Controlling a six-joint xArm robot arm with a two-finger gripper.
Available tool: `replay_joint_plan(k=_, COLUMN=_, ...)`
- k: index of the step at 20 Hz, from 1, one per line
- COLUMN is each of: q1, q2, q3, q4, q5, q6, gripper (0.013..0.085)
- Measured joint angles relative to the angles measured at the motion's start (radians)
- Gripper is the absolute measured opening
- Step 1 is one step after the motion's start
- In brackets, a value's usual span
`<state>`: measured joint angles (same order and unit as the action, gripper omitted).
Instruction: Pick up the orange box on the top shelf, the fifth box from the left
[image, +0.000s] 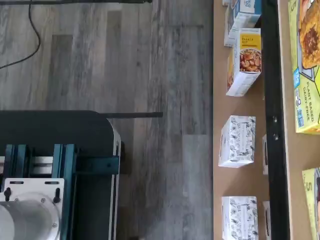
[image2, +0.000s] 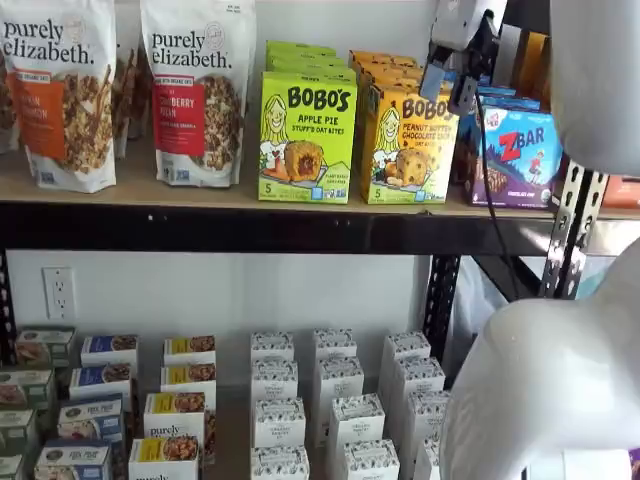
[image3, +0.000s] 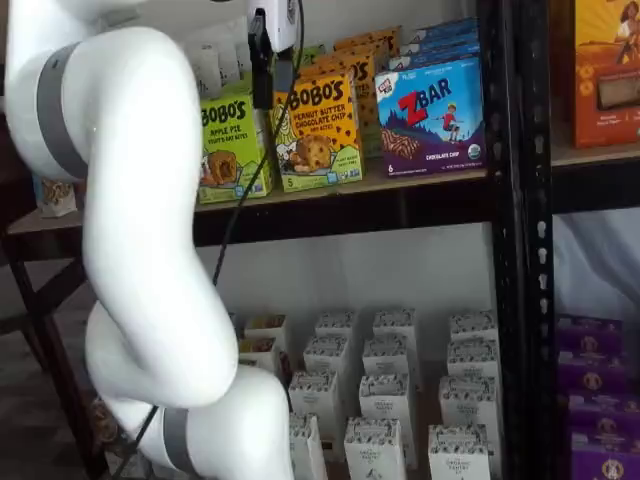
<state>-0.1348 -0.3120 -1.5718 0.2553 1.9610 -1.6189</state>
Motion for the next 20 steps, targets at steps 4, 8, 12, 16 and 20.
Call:
replay_joint_plan(k=4, q1=0.029, q2=0.003, q3=-0.004, q4=-0.095, q5=-0.023, q6=-0.003, gripper=0.085)
replay_joint_plan(k=8, q1=0.009, q2=0.019, q3=-0.021, q4=-0.076, q5=-0.007, q6=-0.015, gripper=0.085)
replay_joint_plan(k=12, q1=-0.02, q2=0.047, q3=-0.054, q4=-0.008, q5=0.019, q6=-0.02, gripper=0.085)
replay_joint_plan(k=16, q1=-0.034, q2=0.05, q3=-0.05, q4=0.056, q5=-0.032, q6=-0.014, gripper=0.085)
replay_joint_plan(k=20, q1=-0.045, q2=0.037, q3=-0.021, q4=0.113, q5=-0.101, q6=-0.011, gripper=0.085)
